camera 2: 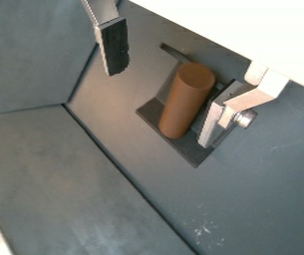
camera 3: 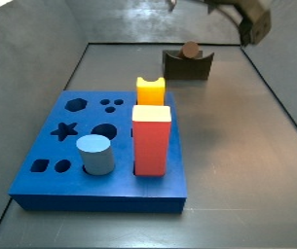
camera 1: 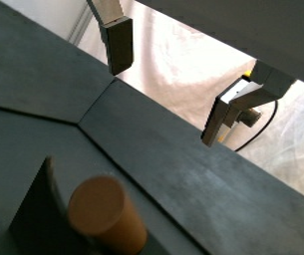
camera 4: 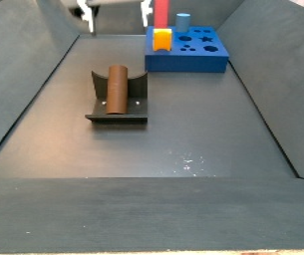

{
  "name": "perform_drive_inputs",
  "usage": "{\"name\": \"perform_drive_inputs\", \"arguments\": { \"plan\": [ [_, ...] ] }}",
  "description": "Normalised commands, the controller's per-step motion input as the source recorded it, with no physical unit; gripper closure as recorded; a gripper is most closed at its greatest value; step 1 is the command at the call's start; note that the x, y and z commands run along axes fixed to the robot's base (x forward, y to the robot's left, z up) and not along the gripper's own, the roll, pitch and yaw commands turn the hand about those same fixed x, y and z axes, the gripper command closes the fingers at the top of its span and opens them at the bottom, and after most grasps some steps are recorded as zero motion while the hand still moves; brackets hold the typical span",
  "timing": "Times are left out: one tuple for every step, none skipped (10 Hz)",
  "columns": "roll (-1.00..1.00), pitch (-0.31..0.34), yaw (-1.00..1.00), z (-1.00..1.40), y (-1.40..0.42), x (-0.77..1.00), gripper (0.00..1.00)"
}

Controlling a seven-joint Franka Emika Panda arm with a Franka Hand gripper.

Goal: Pick up the round object. Move up. Place the round object on the fixture. Regrasp the round object. Move to above the board. Insert the round object.
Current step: Regrasp the round object.

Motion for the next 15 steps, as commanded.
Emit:
{"name": "perform_drive_inputs", "arguments": {
  "plan": [
    [0.19, -0.106, 0.16, -1.00, 0.05, 0.08, 0.00],
    [0.15, -0.151, 0.12, -1.00, 0.04, 0.10, 0.00],
    [0.13, -0.171, 0.09, -1.00, 0.04, 0.10, 0.00],
    [0.11, -0.185, 0.05, -1.00, 0.04, 0.11, 0.00],
    [0.10, -0.179, 0.02, -1.00, 0.03, 0.11, 0.00],
    [0.10, -0.145, -0.02, -0.93, 0.02, 0.12, 0.00],
    [0.11, -0.106, -0.04, -0.78, 0.01, 0.11, 0.00],
    [0.11, -0.084, -0.05, -0.69, 0.01, 0.10, 0.00],
    [0.11, -0.038, -0.04, -0.47, 0.00, 0.08, 0.00],
    [0.10, -0.027, -0.04, -0.38, 0.00, 0.08, 0.00],
    [0.08, 0.011, -0.02, -0.22, 0.00, 0.06, 0.00],
    [0.08, 0.023, -0.02, -0.17, 0.00, 0.01, 0.00],
    [0.08, 0.023, -0.01, -0.17, 0.00, 0.01, 0.00],
    [0.08, 0.023, -0.01, -0.17, 0.00, 0.01, 0.00],
    [0.08, 0.023, -0.01, -0.17, 0.00, 0.01, 0.00]
  ]
}}
